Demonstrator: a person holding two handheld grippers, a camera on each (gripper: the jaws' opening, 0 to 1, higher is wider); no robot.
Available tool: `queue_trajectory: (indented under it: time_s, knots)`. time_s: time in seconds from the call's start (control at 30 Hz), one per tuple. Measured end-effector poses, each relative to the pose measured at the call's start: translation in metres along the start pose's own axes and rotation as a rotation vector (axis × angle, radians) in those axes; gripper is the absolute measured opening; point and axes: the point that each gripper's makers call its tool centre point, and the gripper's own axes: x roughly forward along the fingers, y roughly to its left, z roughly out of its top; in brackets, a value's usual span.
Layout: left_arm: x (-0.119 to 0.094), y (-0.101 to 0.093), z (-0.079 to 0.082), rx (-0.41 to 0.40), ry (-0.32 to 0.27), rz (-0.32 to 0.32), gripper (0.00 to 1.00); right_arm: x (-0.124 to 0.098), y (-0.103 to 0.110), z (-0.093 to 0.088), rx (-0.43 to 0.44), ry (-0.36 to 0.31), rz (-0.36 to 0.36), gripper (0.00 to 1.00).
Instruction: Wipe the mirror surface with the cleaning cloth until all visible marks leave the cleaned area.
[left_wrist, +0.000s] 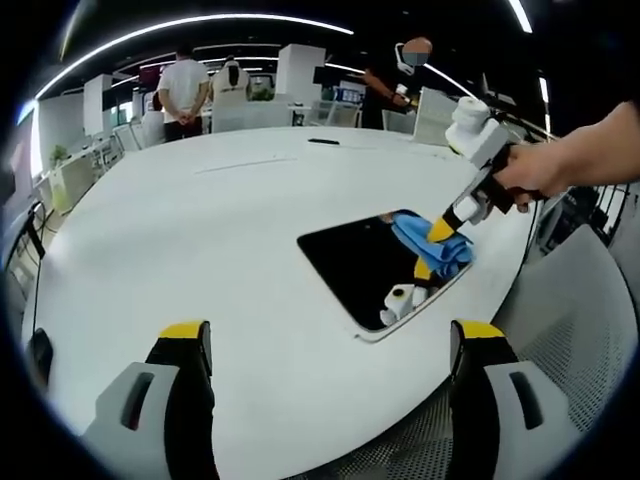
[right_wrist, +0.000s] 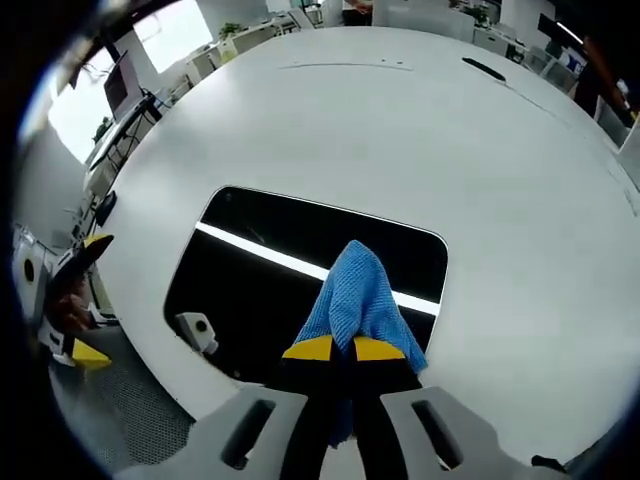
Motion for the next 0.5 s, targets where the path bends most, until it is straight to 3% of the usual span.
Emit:
queue_trajectory:
  time_s: [0.5]
  knots:
    - [-0.001, 0.0, 0.001, 0.017, 0.008, 0.012, 0.99, -0.009, 0.008, -0.023, 0.008, 0.005, 0.022, 0.0]
